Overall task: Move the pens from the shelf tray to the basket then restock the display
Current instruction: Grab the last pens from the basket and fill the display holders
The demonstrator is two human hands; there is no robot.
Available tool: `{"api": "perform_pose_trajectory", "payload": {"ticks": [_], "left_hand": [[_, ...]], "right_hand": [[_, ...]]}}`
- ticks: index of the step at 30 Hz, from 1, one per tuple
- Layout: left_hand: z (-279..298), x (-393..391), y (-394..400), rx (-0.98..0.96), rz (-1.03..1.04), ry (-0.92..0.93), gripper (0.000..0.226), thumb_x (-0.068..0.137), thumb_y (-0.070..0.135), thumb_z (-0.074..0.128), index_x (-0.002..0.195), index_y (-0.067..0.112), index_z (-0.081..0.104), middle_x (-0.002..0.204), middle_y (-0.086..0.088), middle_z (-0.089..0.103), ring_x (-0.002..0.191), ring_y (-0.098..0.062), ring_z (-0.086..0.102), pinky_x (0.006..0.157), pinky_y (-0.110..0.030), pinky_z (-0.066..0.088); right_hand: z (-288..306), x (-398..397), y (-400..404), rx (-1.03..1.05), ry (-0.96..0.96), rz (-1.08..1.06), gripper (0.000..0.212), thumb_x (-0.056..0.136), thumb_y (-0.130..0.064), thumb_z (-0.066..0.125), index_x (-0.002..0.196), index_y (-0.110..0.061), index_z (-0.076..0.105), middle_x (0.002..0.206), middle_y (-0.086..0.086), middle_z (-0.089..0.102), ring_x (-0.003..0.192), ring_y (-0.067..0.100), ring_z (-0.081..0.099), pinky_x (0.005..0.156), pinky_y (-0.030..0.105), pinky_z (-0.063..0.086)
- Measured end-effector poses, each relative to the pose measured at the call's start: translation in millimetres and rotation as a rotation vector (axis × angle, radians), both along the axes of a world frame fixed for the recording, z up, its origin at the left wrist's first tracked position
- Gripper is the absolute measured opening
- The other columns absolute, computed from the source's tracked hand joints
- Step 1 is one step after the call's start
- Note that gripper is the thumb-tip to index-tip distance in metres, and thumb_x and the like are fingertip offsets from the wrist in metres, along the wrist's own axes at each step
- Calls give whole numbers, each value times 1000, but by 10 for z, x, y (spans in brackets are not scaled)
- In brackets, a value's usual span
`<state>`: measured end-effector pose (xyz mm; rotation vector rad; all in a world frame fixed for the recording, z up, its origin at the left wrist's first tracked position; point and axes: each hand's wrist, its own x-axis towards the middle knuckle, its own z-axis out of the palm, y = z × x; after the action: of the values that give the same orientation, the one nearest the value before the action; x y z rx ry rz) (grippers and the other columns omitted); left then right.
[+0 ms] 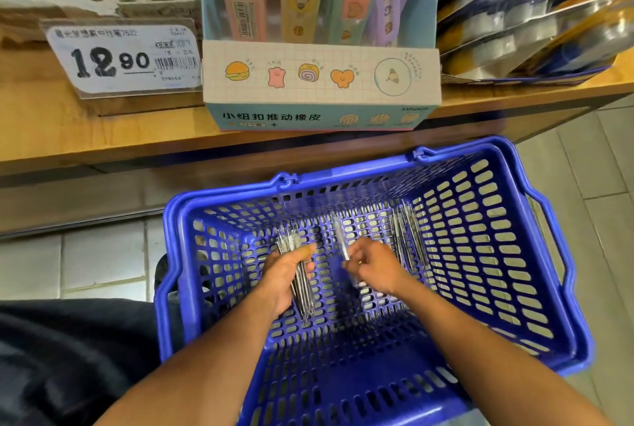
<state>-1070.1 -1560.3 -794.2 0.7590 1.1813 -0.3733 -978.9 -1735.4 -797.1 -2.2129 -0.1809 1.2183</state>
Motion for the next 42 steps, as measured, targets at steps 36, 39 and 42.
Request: {"api": "perform_pose_trajectory", "payload": {"ticks": [36, 39, 42], "left_hand": [[-27, -63, -51, -12, -323, 15, 74, 75, 9, 79, 138, -7, 44, 103, -19, 73, 100, -28, 67, 102, -51, 48], [-62, -70, -50, 24, -320, -8, 90, 64, 16, 86, 140, -4, 41, 141, -24, 52, 131, -37, 50, 112, -55, 37], [-88, -84, -66, 56, -292, -6, 84, 72, 14, 84, 139, -1, 35, 128, -22, 62, 127, -38, 53, 111, -55, 38]], "right_hand": [[-405, 212, -407, -647, -194, -101, 34, 93, -20, 61, 119, -1, 50, 112, 18, 63, 101, 32, 63, 79, 36, 53], [-347, 205, -355, -356, 0, -122, 15, 90, -15, 65, 92, 0, 62, 87, 15, 68, 76, 27, 66, 76, 40, 58], [-163, 139, -206, -123, 213, -19, 10, 90, -10, 63, 81, -6, 60, 61, 5, 66, 55, 16, 63, 64, 35, 58]]}}
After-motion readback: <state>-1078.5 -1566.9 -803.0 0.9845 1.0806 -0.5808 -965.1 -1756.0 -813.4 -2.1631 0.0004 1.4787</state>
